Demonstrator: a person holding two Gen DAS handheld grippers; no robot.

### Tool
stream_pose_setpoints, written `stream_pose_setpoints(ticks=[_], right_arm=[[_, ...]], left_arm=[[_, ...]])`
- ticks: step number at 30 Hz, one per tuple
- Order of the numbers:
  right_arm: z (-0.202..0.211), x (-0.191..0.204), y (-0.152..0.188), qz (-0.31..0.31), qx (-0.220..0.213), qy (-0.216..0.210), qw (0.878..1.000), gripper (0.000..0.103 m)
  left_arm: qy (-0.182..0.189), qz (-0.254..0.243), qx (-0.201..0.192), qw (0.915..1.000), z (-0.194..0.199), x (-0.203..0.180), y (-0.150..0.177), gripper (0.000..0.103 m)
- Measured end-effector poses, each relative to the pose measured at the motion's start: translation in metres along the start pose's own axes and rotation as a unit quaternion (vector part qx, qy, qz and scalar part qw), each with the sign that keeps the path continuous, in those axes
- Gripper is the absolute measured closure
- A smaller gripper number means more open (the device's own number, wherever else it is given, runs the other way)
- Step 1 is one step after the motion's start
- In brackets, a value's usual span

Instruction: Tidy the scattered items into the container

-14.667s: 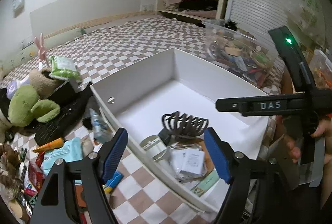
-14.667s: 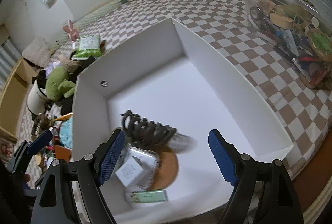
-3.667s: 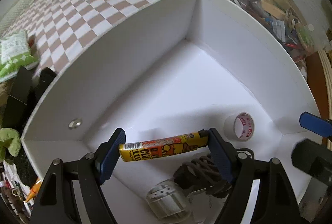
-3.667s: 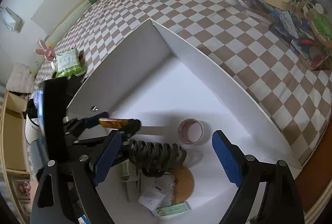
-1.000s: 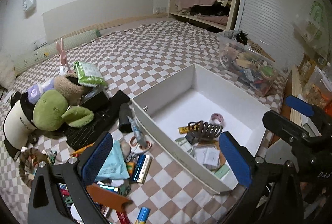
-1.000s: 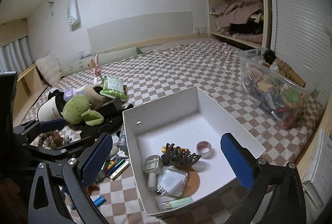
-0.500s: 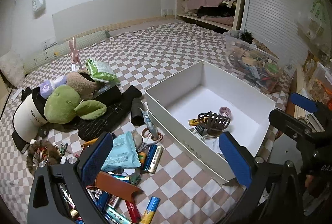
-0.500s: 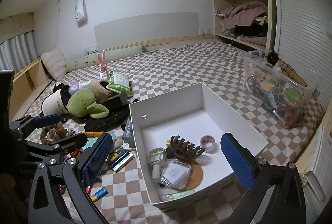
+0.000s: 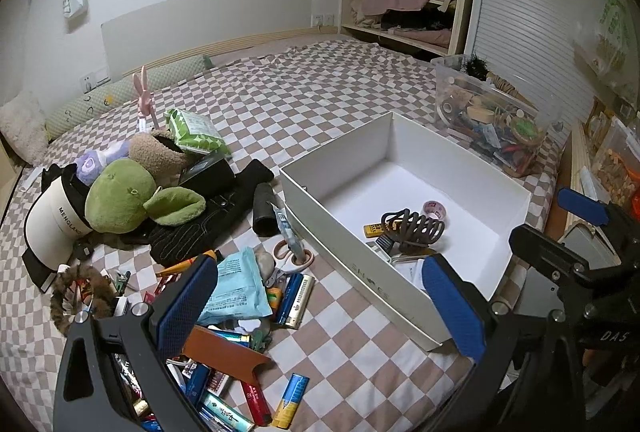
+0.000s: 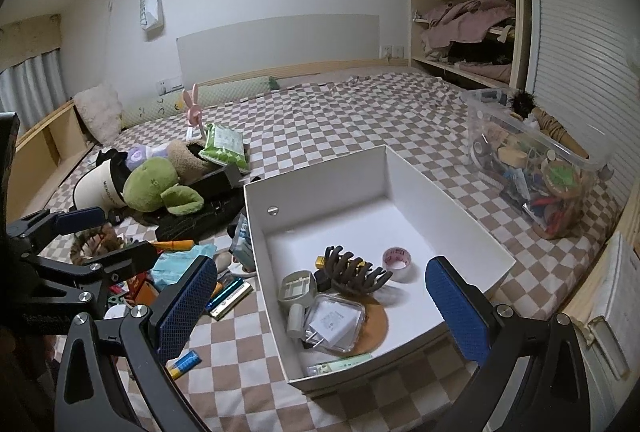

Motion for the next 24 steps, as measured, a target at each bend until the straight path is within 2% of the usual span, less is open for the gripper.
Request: stream_pose_setpoints(ticks=[24], right_arm=[[-0.0044,0.0006,0.0042,-0.003,0.012,-0.001,1.000,0.000]], left_arm=[[0.000,-0.001,-0.005,1.0000,0.0011,0.0014,0.0002,0.000]])
Point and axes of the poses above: each gripper's, at about its wrist camera, not at the fingertips, and z roughly against the way its jaws point, x to its left, y to its underside, the point moved 10 cm from there along -z, roughly the way its jaws point, and after that the axes turned 14 degrees about z, right-handed, at the moved point
